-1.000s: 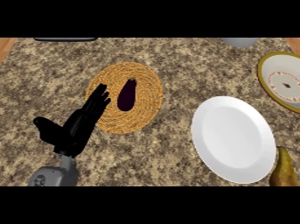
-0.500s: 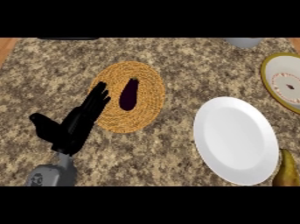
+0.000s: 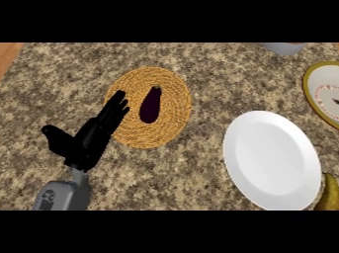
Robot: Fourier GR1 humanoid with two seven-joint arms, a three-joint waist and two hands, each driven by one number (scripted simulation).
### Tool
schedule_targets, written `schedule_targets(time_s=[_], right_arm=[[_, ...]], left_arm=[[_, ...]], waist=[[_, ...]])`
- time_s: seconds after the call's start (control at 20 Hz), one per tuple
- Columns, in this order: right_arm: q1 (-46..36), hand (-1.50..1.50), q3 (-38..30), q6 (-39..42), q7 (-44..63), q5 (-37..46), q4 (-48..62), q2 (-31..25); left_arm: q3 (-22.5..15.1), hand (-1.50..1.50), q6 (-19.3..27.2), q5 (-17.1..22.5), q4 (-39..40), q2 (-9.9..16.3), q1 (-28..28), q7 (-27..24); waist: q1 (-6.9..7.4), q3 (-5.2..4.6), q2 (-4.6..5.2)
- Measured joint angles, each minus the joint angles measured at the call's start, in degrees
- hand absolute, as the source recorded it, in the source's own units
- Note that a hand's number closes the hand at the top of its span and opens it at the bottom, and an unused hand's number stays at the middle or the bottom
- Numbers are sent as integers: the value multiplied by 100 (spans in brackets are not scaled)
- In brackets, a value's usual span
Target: Pick the tomato from the plate and place it in the bowl
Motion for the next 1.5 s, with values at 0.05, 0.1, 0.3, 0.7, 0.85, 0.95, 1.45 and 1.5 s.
schedule_targets(time_s=[0.05,0.1,0.3,0.7,0.85,0.95,1.45,1.5], right_arm=[[-94,150,-6,3,41,56,287,-27],[-181,-150,-30,-18,115,98,556,-37],[-524,-150,-245,-84,112,55,1499,-90],[-840,-150,-1207,-123,-857,-914,2318,-30],[-911,-150,-1839,-36,-1414,-1624,2300,33],[-861,-150,-2221,167,-1862,-2061,2313,-8],[277,-150,-3275,2289,-3516,-3582,2110,-495],[442,-150,-3326,2420,-3547,-3692,2014,-550]], left_arm=[[-11,0,-12,3,-32,7,19,19],[-79,0,23,-23,-40,-20,-3,33],[-158,0,49,-69,-61,-58,42,-30],[-109,0,50,15,-95,-8,11,-4],[-73,0,72,24,-95,-1,73,-9],[-70,0,76,19,-136,13,161,-16],[3,0,273,-72,-283,14,392,31],[-12,0,279,-86,-305,5,456,8]], waist=[[22,3,4],[42,5,14],[88,13,33],[60,33,43],[-40,36,2],[-84,34,-17],[-414,-5,-147],[-437,-7,-156]])
